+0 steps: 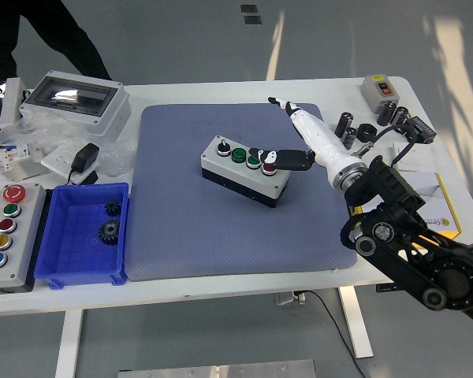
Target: Pick up the button,place it on the desk,press the button,press the button
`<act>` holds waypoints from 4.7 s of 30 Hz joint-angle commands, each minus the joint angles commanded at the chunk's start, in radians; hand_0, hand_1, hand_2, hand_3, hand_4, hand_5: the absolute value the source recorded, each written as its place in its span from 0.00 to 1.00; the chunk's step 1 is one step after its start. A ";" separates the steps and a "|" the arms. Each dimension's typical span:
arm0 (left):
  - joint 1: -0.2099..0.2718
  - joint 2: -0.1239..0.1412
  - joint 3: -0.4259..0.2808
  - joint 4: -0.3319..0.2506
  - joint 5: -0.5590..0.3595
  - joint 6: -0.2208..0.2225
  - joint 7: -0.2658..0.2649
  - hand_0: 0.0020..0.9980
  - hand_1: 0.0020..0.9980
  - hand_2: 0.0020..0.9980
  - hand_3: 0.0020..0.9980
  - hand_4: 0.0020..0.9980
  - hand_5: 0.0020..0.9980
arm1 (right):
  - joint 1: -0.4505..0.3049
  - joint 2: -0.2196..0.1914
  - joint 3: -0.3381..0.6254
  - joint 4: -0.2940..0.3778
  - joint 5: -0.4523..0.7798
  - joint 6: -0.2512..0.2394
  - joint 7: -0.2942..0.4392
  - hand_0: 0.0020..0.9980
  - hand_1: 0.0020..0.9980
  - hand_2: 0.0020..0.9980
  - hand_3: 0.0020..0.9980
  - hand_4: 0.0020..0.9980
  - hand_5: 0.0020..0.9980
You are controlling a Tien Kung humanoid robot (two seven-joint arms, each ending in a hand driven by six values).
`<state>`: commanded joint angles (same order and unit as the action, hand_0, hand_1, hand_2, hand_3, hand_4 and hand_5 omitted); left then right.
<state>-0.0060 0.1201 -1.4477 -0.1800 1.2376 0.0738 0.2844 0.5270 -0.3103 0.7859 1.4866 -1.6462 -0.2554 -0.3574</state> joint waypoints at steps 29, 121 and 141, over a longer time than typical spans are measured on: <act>0.000 0.014 0.007 0.000 -0.022 0.006 -0.004 0.63 0.59 0.56 0.62 0.61 0.18 | 0.151 0.090 -0.214 -0.221 -0.019 -0.011 -0.112 0.95 1.00 1.00 1.00 0.94 0.40; -0.017 0.001 0.010 0.000 -0.007 0.004 -0.018 0.63 0.59 0.56 0.62 0.60 0.18 | 0.153 -0.054 -0.489 -0.252 -0.134 -0.058 0.303 0.36 0.39 0.38 0.37 0.16 0.00; -0.011 -0.004 0.014 0.000 -0.013 0.008 -0.017 0.63 0.59 0.56 0.62 0.60 0.19 | 0.146 -0.069 -0.464 -0.246 -0.050 -0.024 0.321 0.76 0.74 0.72 0.70 0.39 0.00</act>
<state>-0.0167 0.1158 -1.4336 -0.1800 1.2244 0.0814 0.2670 0.6726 -0.3789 0.3220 1.2407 -1.6958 -0.2791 -0.0364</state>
